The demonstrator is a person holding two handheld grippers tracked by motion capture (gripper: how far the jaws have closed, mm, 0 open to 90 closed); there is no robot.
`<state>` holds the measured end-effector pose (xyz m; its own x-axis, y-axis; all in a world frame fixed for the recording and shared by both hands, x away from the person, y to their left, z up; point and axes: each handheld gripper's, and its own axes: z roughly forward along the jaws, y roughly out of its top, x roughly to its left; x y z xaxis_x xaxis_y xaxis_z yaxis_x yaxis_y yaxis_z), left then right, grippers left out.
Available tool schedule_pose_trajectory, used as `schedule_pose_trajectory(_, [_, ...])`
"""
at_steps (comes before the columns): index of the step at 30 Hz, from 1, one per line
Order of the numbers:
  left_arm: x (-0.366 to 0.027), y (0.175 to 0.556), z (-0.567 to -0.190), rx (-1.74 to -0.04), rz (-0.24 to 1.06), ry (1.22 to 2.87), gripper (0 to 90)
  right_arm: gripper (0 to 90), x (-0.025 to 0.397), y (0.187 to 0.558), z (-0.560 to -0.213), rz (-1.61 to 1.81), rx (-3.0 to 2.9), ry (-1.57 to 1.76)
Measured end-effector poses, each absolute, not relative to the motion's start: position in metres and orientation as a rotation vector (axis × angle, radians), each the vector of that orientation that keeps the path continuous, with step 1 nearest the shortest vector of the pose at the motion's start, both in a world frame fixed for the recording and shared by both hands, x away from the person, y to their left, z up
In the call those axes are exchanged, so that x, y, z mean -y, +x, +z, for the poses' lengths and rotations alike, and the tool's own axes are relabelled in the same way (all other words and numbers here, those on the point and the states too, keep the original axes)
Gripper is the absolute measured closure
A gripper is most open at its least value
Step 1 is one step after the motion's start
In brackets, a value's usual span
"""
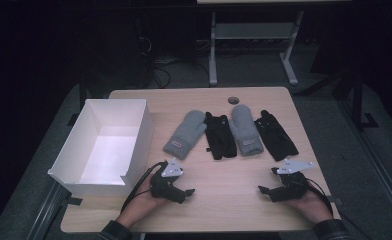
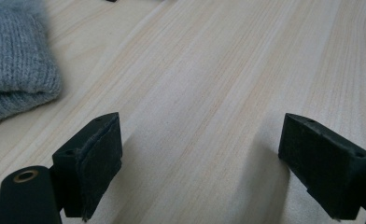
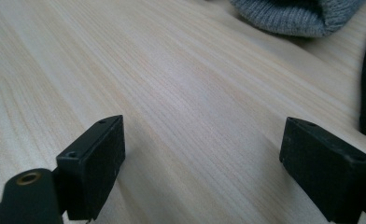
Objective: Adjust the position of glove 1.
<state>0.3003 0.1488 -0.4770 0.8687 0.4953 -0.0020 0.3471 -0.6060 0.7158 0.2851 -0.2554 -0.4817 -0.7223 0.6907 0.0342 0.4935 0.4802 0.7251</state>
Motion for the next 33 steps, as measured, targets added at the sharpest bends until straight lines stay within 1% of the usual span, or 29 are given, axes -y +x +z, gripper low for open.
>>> schedule_pose_trajectory(2, [-0.149, 0.300, -0.477, -0.604, 0.253, 2.278, 12.8, 15.8, 0.256, 0.285, -0.482, 1.078, -2.464, 1.010])
schedule_pose_trajectory(3, [-0.149, 0.300, -0.477, -0.604, 0.254, 2.278, 12.8, 24.9, 0.257, 0.285, -0.480, 1.086, -2.456, 1.014])
schedule_pose_trajectory(4, [-0.149, 0.300, -0.477, -0.604, 0.254, 2.278, 12.8, 30.4, 0.258, 0.285, -0.479, 1.085, -2.455, 1.021])
schedule_pose_trajectory(5, [-0.149, 0.300, -0.477, -0.604, 0.254, 2.279, 12.8, 30.4, 0.258, 0.285, -0.479, 1.085, -2.455, 1.021])
schedule_pose_trajectory(7, [-0.149, 0.301, -0.477, -0.599, 0.253, 2.280, 12.8, 37.1, 0.260, 0.287, -0.477, 1.083, -2.454, 1.032])
schedule_pose_trajectory(8, [-0.149, 0.301, -0.477, -0.595, 0.251, 2.281, 12.8, 45.0, 0.261, 0.290, -0.474, 1.095, -2.451, 1.027])
schedule_pose_trajectory(9, [-0.149, 0.301, -0.477, -0.593, 0.251, 2.280, 12.8, 45.0, 0.261, 0.290, -0.474, 1.095, -2.451, 1.027])
schedule_pose_trajectory(10, [-0.149, 0.301, -0.477, -0.593, 0.250, 2.278, 12.7, 54.6, 0.261, 0.293, -0.471, 1.106, -2.448, 1.021])
schedule_pose_trajectory(13, [-0.149, 0.302, -0.477, -0.595, 0.249, 2.276, 12.7, 65.7, 0.259, 0.299, -0.465, 1.124, -2.451, 1.024])
schedule_pose_trajectory(14, [-0.149, 0.302, -0.477, -0.595, 0.249, 2.276, 12.7, 65.7, 0.259, 0.299, -0.465, 1.124, -2.451, 1.024])
schedule_pose_trajectory(15, [-0.149, 0.302, -0.477, -0.594, 0.248, 2.275, 12.7, 75.3, 0.257, 0.303, -0.462, 1.116, -2.463, 1.041])
schedule_pose_trajectory(16, [-0.149, 0.302, -0.477, -0.594, 0.248, 2.275, 12.7, 78.6, 0.256, 0.304, -0.461, 1.112, -2.465, 1.041])
schedule_pose_trajectory(17, [-0.149, 0.302, -0.477, -0.595, 0.247, 2.275, 12.7, 78.6, 0.256, 0.304, -0.461, 1.112, -2.465, 1.041])
schedule_pose_trajectory(21, [-0.149, 0.303, -0.477, -0.586, 0.253, 2.278, 12.7, 89.8, 0.248, 0.311, -0.457, 1.113, -2.497, 1.005])
schedule_pose_trajectory(28, [-0.149, 0.303, -0.477, -0.589, 0.251, 2.278, 12.7, 90.0, 0.239, 0.326, -0.447, 1.128, -2.497, 0.956])
schedule_pose_trajectory(32, [-0.149, 0.303, -0.477, -0.588, 0.251, 2.278, 12.7, 90.0, 0.236, 0.340, -0.440, 1.136, -2.477, 0.944])
schedule_pose_trajectory(33, [-0.149, 0.303, -0.477, -0.589, 0.248, 2.282, 12.7, 90.0, 0.235, 0.348, -0.437, 1.145, -2.466, 0.942])
